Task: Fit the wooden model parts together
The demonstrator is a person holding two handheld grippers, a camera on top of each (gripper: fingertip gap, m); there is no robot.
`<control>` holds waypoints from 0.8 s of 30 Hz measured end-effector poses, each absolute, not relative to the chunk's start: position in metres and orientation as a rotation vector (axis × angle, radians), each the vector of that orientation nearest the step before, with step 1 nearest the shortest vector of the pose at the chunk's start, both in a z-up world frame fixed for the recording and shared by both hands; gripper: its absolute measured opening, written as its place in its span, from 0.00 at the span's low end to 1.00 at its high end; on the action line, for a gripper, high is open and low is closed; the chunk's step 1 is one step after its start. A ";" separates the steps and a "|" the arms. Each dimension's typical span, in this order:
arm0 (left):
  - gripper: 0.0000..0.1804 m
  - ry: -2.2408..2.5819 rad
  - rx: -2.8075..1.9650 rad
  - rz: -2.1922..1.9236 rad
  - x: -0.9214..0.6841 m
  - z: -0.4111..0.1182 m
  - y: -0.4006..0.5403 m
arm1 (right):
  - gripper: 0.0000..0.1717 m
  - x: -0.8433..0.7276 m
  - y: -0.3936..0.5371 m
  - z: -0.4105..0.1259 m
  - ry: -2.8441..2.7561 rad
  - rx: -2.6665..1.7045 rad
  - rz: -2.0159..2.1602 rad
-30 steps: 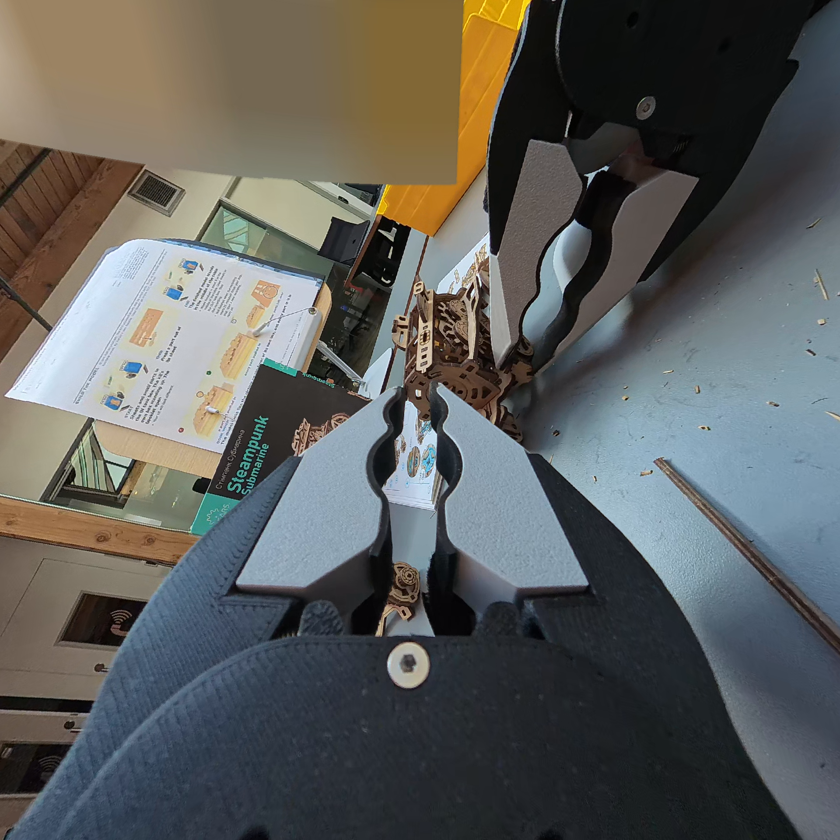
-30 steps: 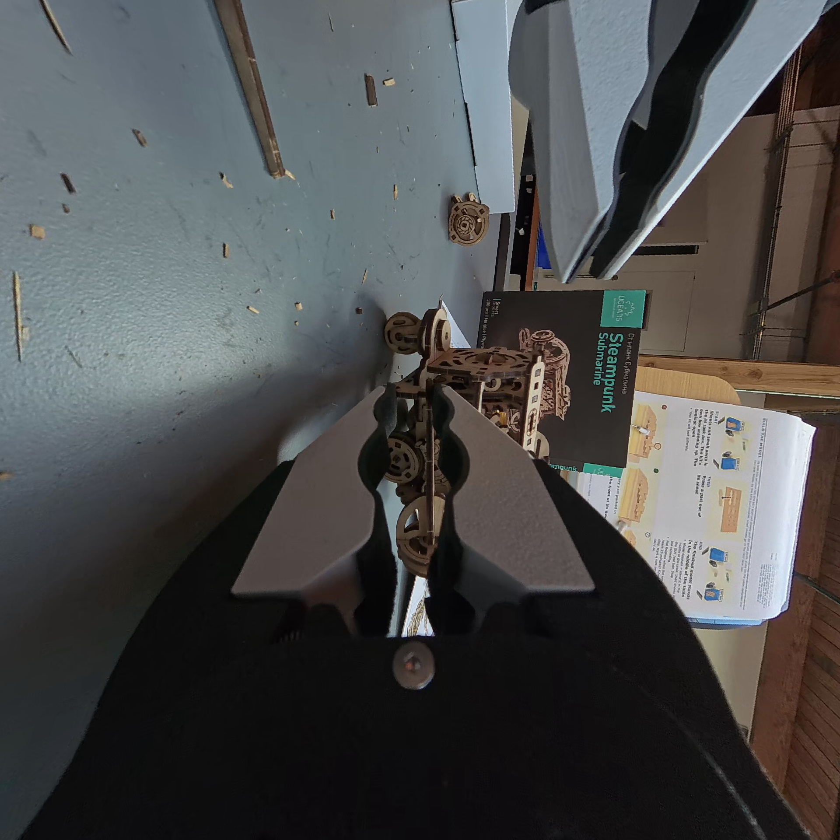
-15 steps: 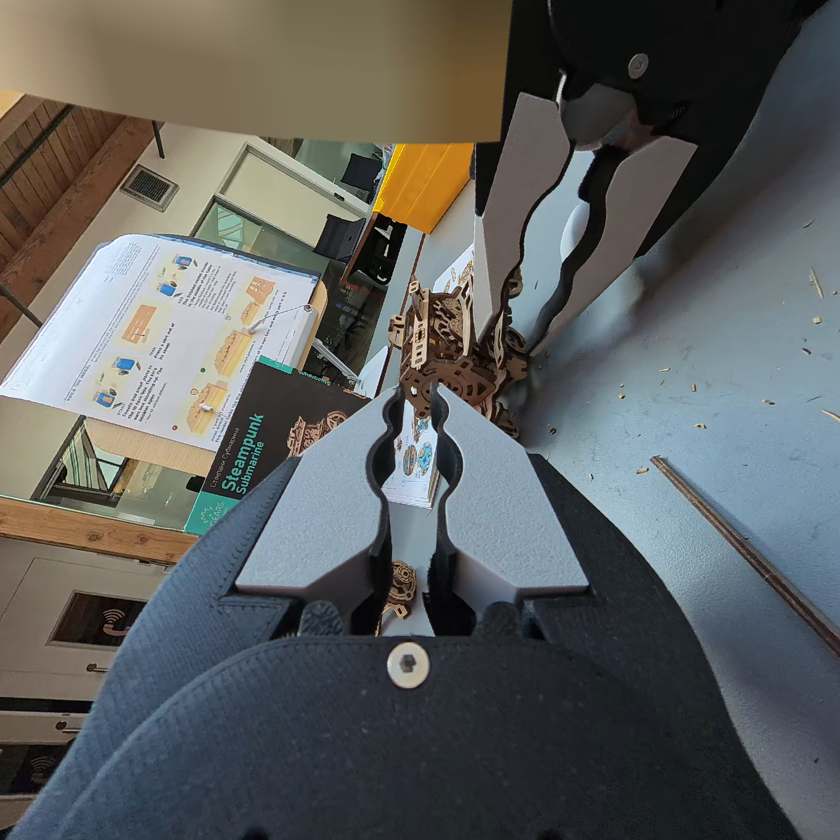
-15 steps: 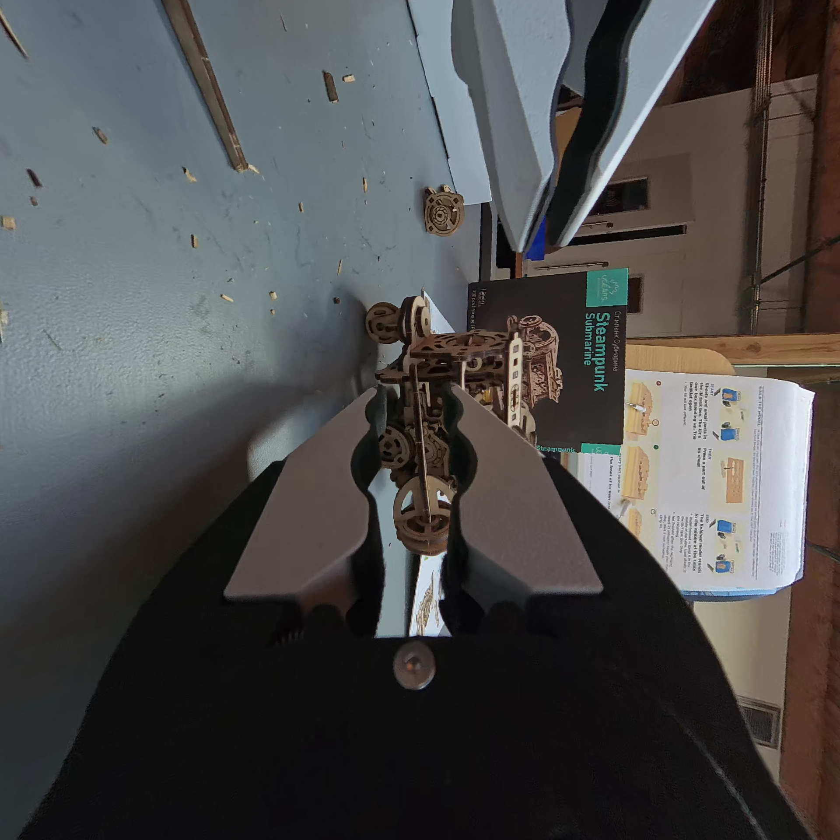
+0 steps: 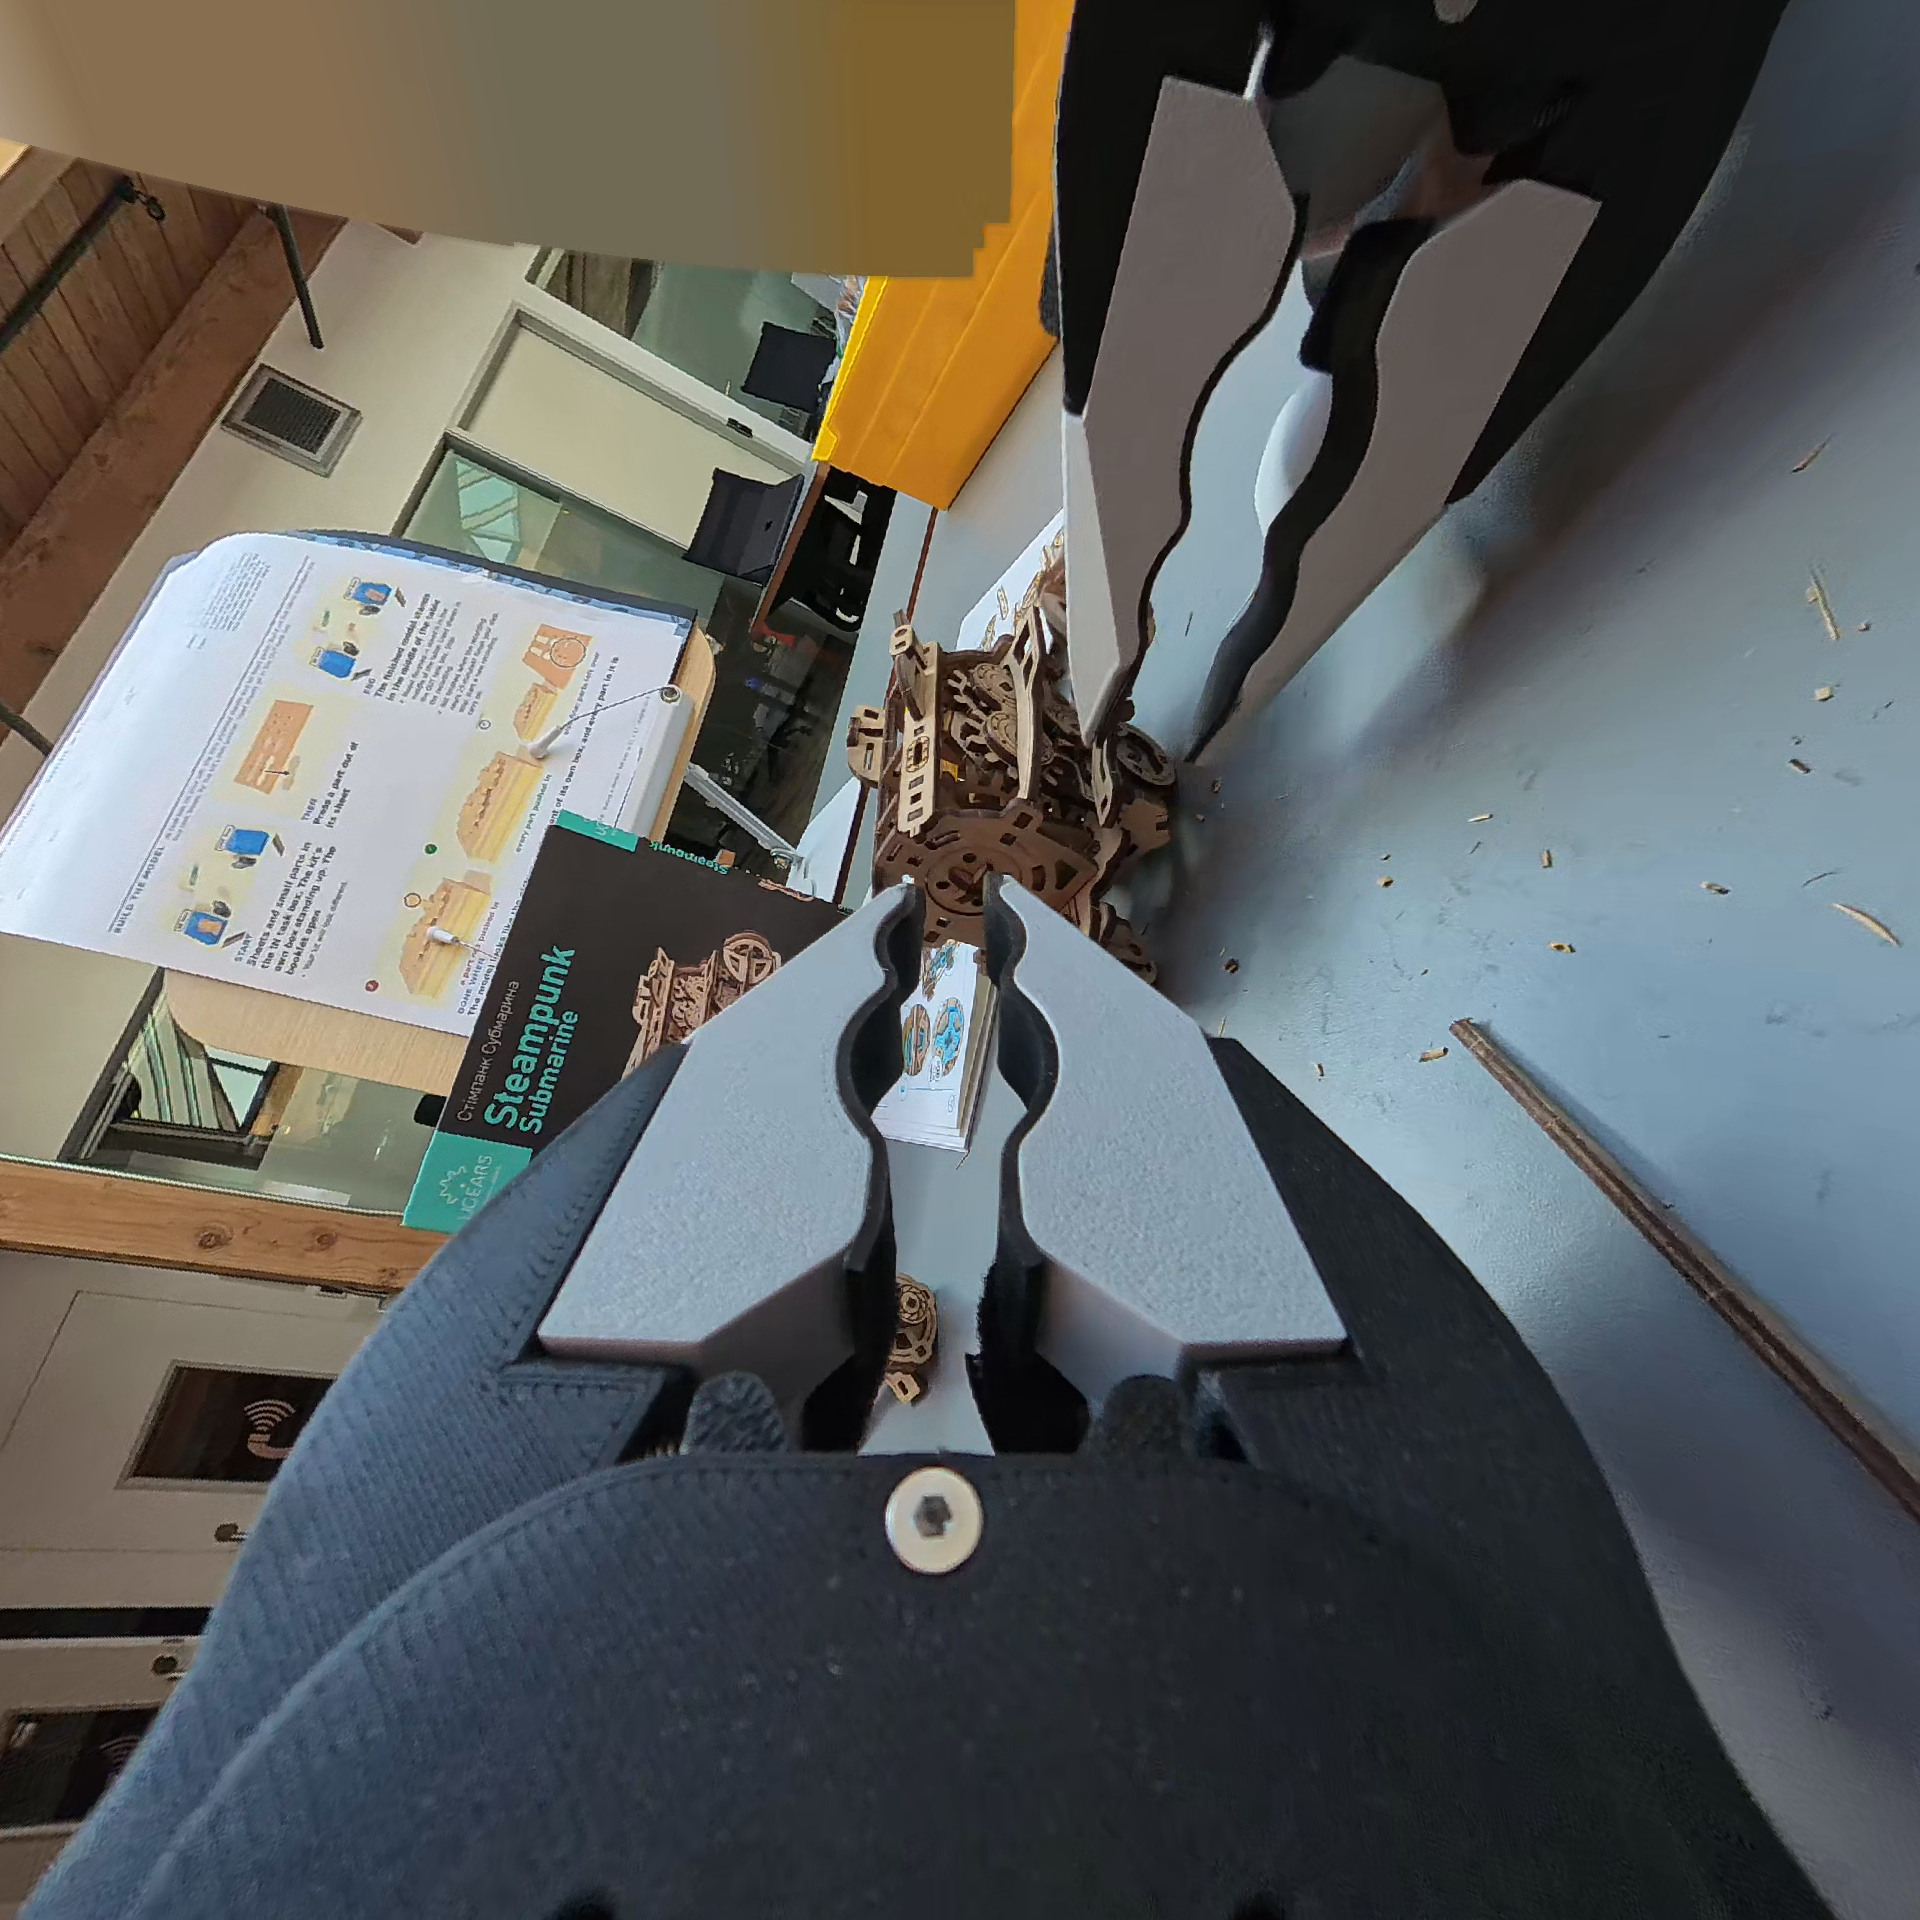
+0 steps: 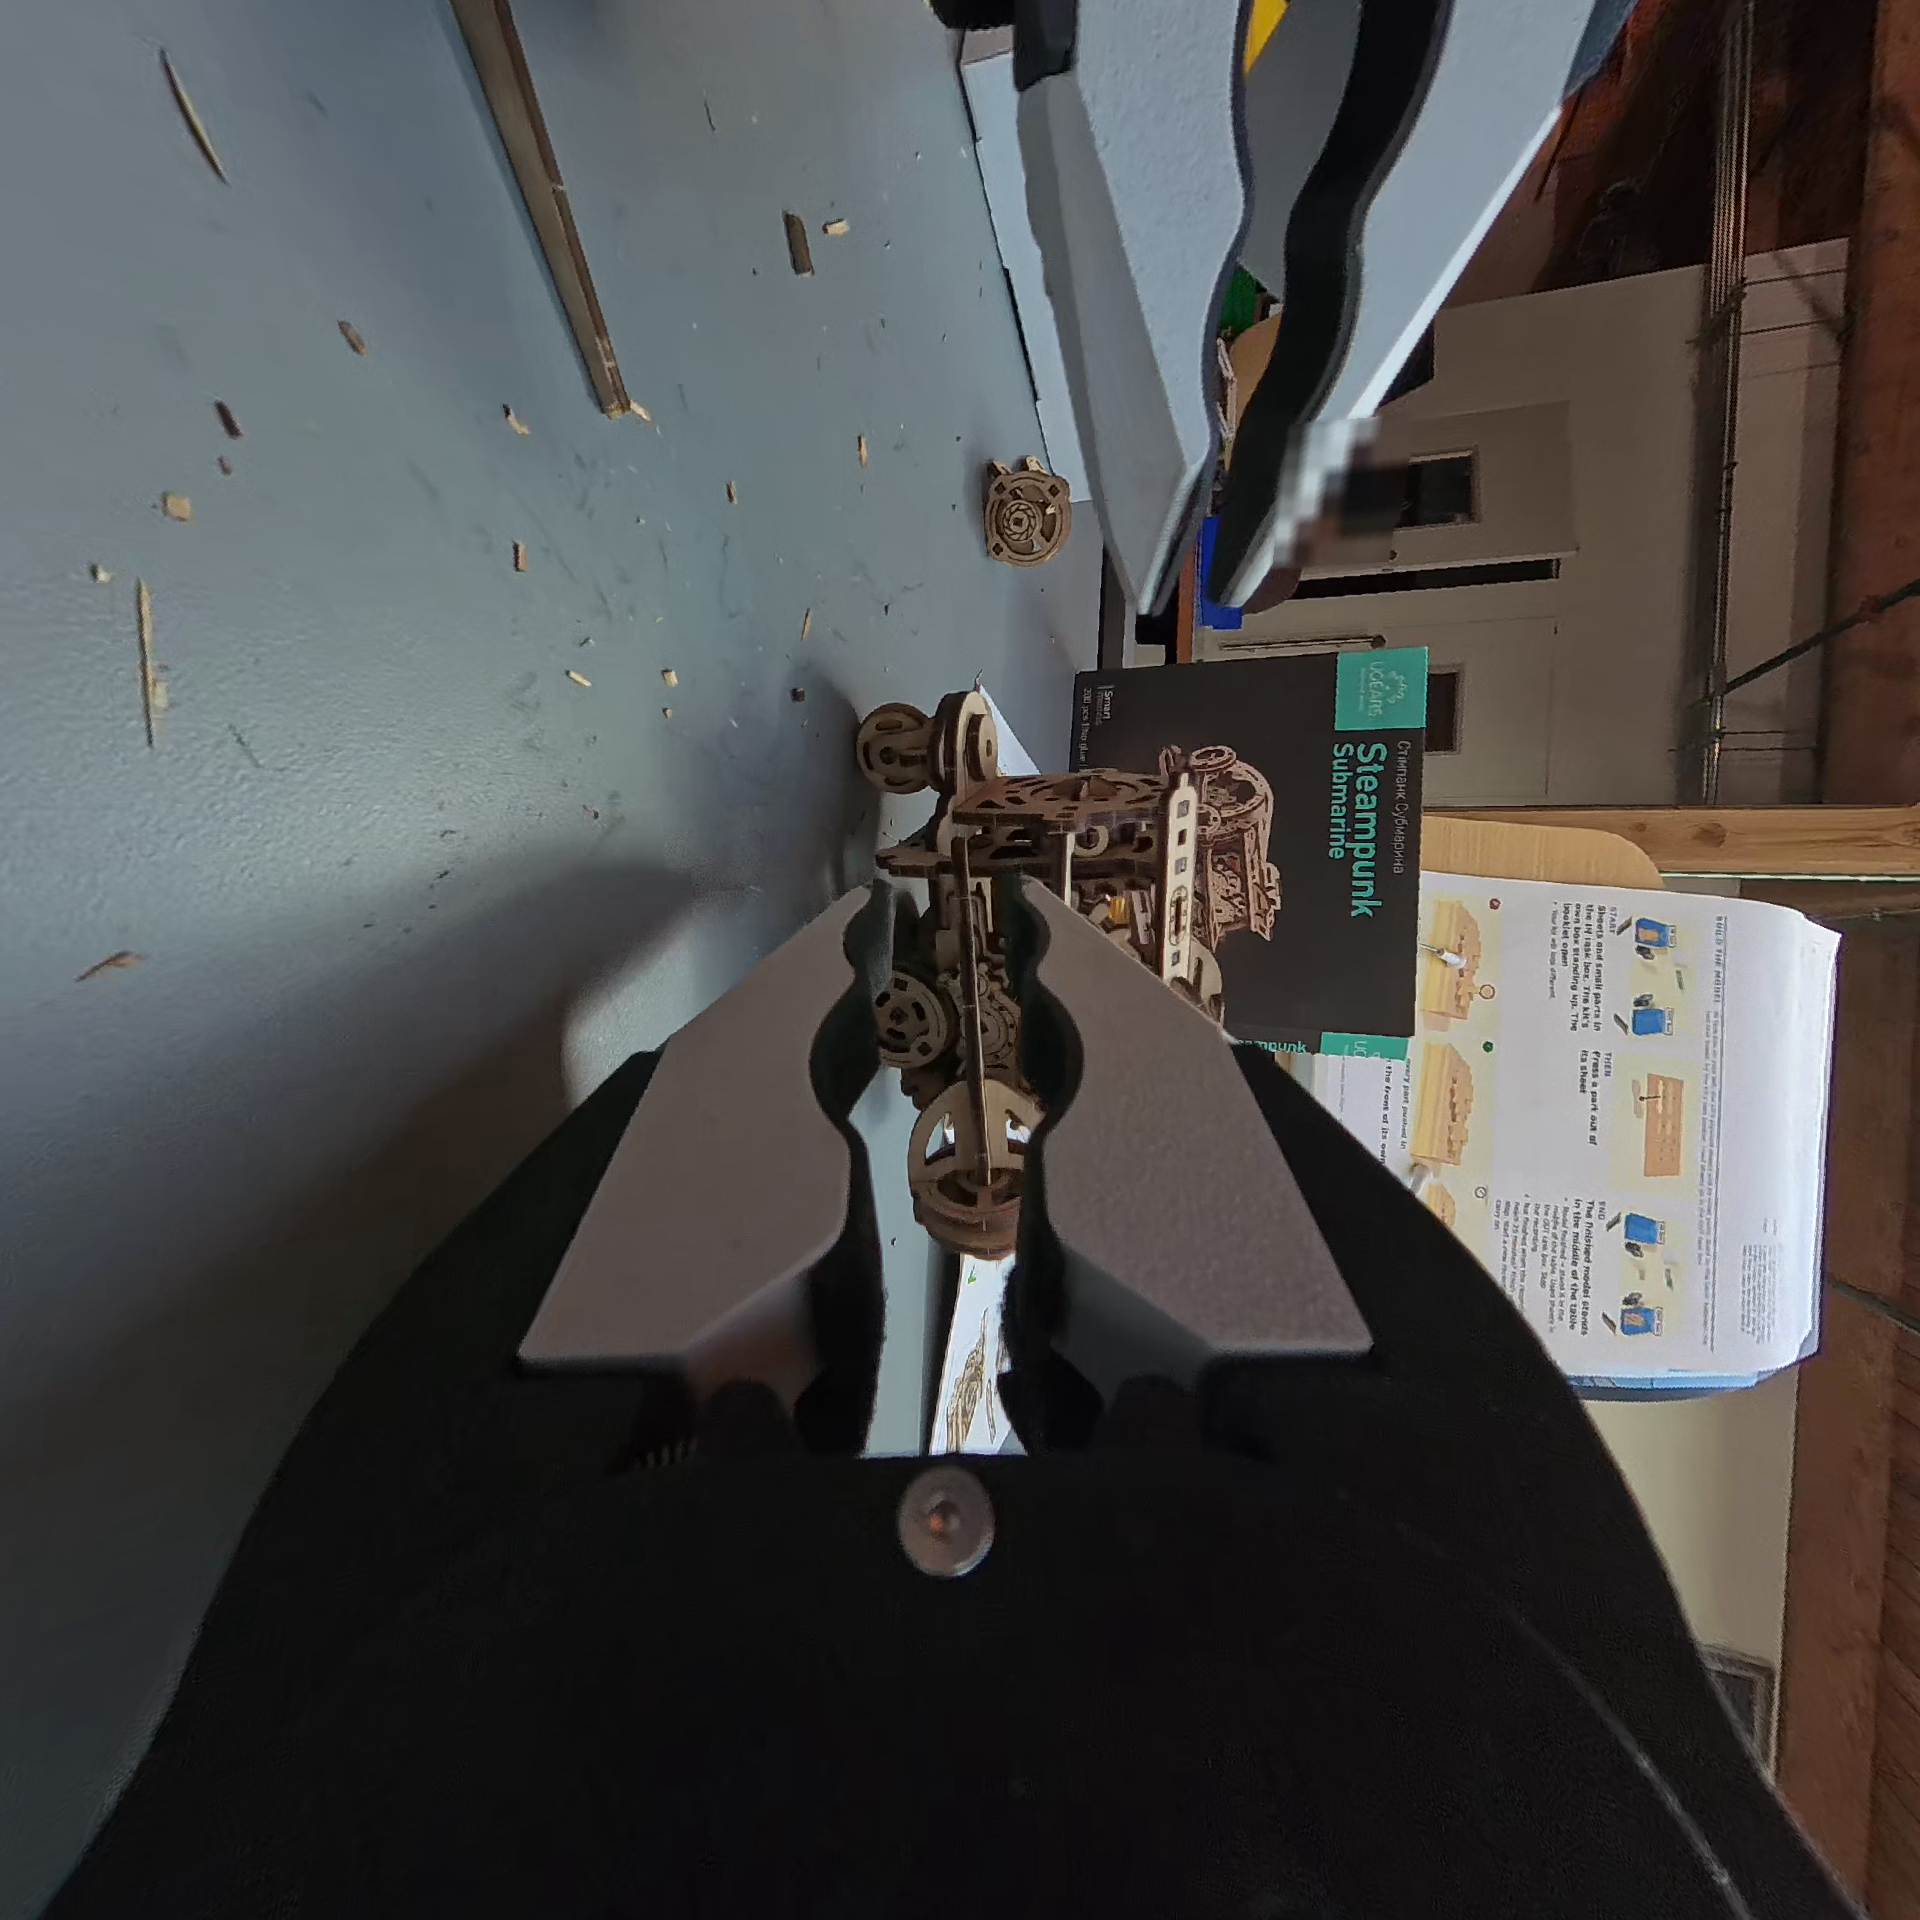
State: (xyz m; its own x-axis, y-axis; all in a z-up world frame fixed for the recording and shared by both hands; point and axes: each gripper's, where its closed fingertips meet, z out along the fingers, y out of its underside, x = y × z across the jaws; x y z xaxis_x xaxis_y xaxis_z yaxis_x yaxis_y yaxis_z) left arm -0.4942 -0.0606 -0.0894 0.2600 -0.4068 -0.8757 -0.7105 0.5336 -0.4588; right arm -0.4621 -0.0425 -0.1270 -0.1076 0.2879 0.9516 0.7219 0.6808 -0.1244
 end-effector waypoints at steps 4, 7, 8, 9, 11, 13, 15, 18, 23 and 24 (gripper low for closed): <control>0.06 1.431 -1.040 0.334 -0.488 -0.100 -0.063 | 0.09 -0.441 -0.052 -0.111 -1.621 -0.849 -0.390; 0.10 1.508 -1.012 0.407 -0.481 -0.115 -0.064 | 0.10 -0.414 -0.043 -0.102 -1.544 -0.963 -0.319; 0.12 1.528 -0.989 0.444 -0.478 -0.118 -0.064 | 0.15 -0.405 -0.037 -0.103 -1.531 -1.017 -0.291; 0.13 1.548 -0.965 0.481 -0.475 -0.122 -0.063 | 0.17 -0.398 -0.032 -0.104 -1.519 -1.058 -0.268; 0.15 1.584 -0.932 0.537 -0.468 -0.129 -0.061 | 0.24 -0.389 -0.026 -0.109 -1.528 -1.106 -0.217; 0.18 1.591 -0.898 0.603 -0.462 -0.131 -0.055 | 0.27 -0.383 -0.017 -0.120 -1.547 -1.149 -0.221; 0.18 1.597 -0.856 0.649 -0.456 -0.132 -0.051 | 0.27 -0.383 -0.009 -0.124 -1.543 -1.182 -0.219; 0.16 1.626 -0.807 0.710 -0.452 -0.139 -0.042 | 0.27 -0.385 -0.005 -0.125 -1.541 -1.195 -0.189; 0.10 1.622 -0.746 0.737 -0.449 -0.138 -0.042 | 0.26 -0.385 -0.007 -0.124 -1.543 -1.175 -0.191; 0.09 1.623 -0.729 0.741 -0.448 -0.138 -0.043 | 0.26 -0.385 -0.008 -0.124 -1.547 -1.166 -0.198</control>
